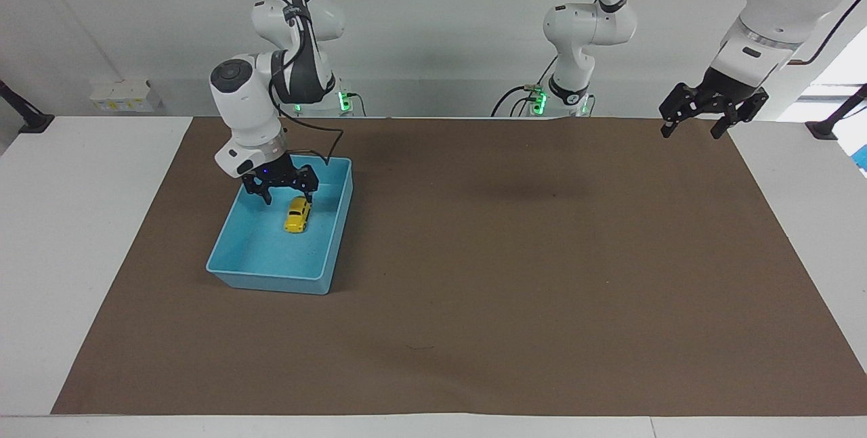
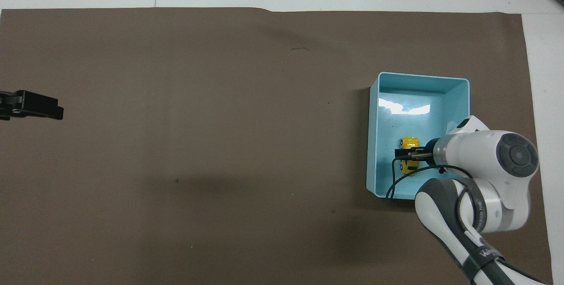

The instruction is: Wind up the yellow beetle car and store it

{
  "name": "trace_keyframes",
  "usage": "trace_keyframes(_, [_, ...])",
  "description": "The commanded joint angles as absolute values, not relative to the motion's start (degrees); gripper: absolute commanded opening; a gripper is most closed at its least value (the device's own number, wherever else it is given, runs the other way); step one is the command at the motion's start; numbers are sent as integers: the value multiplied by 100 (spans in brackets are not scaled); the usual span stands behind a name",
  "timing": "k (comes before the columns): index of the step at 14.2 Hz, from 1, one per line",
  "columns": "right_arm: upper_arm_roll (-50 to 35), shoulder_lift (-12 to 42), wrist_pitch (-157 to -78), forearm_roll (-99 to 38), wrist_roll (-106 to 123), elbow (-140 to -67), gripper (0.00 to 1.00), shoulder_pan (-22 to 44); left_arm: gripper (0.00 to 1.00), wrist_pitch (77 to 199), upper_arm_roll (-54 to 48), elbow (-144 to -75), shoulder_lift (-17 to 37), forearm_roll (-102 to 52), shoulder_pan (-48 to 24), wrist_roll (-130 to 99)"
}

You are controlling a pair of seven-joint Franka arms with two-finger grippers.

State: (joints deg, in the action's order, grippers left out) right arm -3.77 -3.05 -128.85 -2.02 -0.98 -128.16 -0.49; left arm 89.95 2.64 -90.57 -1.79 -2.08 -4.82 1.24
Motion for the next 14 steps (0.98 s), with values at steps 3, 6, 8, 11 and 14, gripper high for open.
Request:
trace_keyframes(3, [-387, -185, -11316, -290, 106, -11412, 100, -334, 100, 8877, 229, -9044, -246, -158, -422, 79])
trace_keyframes(6, [-334, -202, -10514, -272, 10, -10795, 100, -439, 100, 8877, 229, -9044, -246, -158, -422, 79])
trace_keyframes(8, [-343, -185, -9961, -194, -376, -10339, 100, -448, 100, 8877, 229, -9044, -246, -158, -422, 79])
trace_keyframes(11, [-343, -211, -9450, -123, -615, -9942, 100, -439, 100, 8877, 229, -9044, -246, -158, -422, 79])
trace_keyframes(14, [-325, -176, -8940, -123, -615, -9528, 100, -475, 100, 8877, 229, -9044, -246, -158, -422, 79])
